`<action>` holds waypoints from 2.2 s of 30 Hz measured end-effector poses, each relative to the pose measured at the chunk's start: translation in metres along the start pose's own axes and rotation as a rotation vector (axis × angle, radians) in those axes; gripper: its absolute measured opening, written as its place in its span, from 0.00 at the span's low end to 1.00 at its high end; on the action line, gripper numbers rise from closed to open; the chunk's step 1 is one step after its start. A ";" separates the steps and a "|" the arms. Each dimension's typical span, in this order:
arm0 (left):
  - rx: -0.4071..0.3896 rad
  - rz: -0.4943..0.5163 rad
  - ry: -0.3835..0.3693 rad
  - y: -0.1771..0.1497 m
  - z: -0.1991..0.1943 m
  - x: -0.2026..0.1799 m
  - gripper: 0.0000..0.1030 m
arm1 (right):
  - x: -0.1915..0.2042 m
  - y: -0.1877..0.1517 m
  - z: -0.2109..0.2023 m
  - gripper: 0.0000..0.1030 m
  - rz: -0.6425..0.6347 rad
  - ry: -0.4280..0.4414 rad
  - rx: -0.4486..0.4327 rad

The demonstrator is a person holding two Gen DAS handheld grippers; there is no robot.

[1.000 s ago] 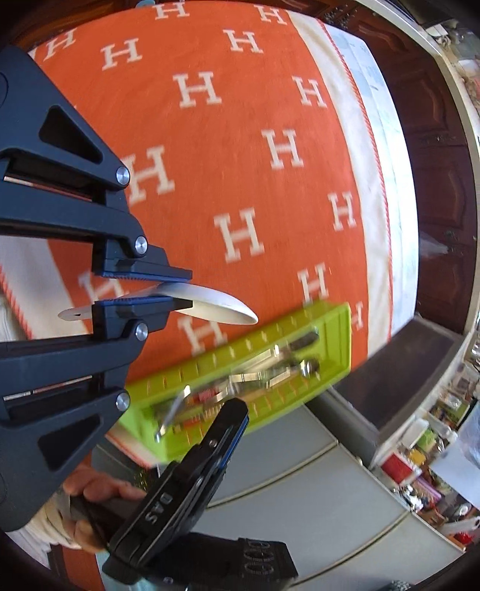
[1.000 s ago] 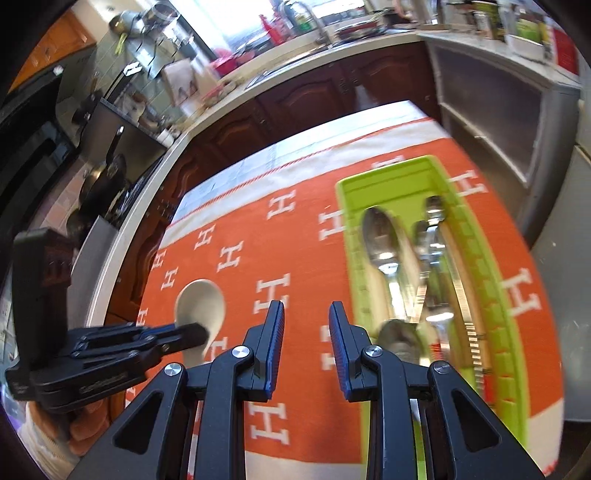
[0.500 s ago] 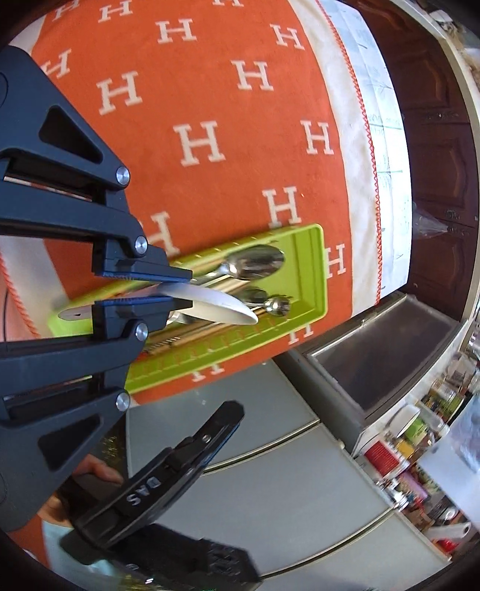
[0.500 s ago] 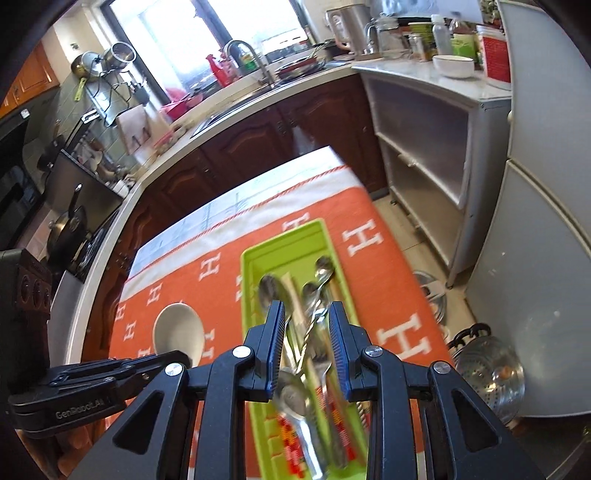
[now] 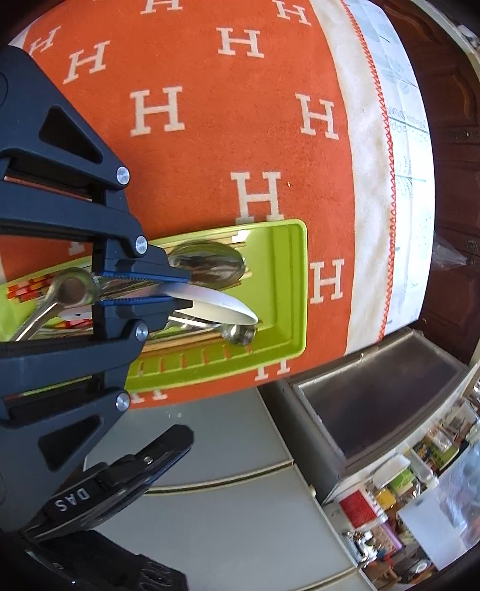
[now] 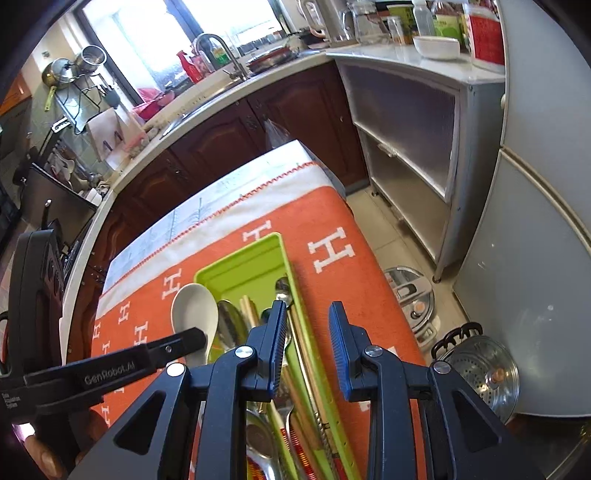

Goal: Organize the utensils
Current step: 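Lift and carry the white spoon into the green tray with the left tool, then open the left tool to release the white spoon in the tray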

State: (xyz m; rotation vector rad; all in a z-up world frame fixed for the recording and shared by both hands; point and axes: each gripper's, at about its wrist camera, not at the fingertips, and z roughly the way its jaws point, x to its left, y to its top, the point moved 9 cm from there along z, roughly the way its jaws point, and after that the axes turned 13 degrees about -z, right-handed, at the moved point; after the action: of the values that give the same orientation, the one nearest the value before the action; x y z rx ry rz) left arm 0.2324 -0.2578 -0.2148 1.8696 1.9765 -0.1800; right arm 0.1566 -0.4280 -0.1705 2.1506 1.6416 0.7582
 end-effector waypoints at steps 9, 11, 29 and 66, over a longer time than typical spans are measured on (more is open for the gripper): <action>0.037 -0.003 0.020 0.004 0.025 0.008 0.05 | 0.005 -0.006 0.031 0.24 0.005 -0.008 0.029; 0.039 -0.002 0.019 0.004 0.026 0.007 0.05 | 0.007 -0.007 0.032 0.24 0.004 -0.008 0.028; 0.004 0.055 -0.019 0.007 0.001 -0.001 0.17 | 0.018 -0.008 0.028 0.24 -0.015 -0.009 0.028; -0.367 0.149 0.165 -0.116 -0.185 0.122 0.72 | 0.126 -0.120 -0.085 0.42 -0.200 0.105 0.060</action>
State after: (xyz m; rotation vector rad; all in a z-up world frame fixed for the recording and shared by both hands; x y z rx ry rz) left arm 0.0790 -0.0877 -0.1151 1.8208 1.8108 0.3670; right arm 0.0369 -0.2784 -0.1418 1.9766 1.9208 0.7822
